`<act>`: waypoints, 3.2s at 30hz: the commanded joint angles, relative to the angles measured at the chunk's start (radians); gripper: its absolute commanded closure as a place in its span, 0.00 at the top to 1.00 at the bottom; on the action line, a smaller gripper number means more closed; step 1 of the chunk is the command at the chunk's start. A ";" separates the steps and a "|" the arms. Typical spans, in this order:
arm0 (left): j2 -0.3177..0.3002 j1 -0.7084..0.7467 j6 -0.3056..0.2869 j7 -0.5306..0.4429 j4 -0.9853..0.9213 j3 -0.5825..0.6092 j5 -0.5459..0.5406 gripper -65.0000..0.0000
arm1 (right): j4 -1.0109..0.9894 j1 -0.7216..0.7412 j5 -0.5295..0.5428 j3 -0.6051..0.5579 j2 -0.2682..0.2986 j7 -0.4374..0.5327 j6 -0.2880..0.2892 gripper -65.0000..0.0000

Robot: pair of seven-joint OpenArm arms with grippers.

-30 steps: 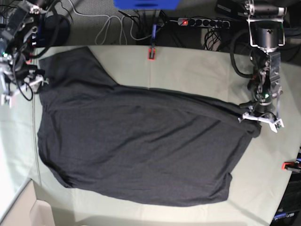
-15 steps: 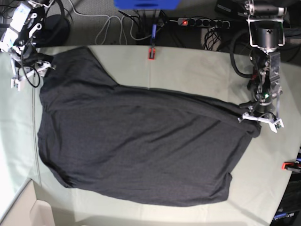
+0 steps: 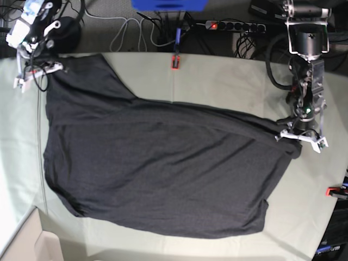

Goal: Layout the t-shirt on the table in an organized manner, then fold the t-shirt properly
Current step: 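Regrasp the shirt corner with the right gripper and lift it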

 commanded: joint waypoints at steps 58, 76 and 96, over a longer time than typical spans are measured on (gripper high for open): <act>-0.019 -0.016 -0.001 -0.015 0.021 -0.003 0.008 0.00 | 0.044 0.259 0.015 -0.080 0.126 -0.088 -0.001 0.62; -0.035 -0.069 -0.001 -0.015 0.012 -0.003 0.009 0.00 | 0.030 0.140 0.011 -0.083 0.040 -0.008 -0.001 0.62; -0.048 -0.127 -0.001 -0.010 0.010 -0.003 0.009 0.00 | -0.086 0.164 0.011 -0.079 0.074 0.061 -0.001 0.00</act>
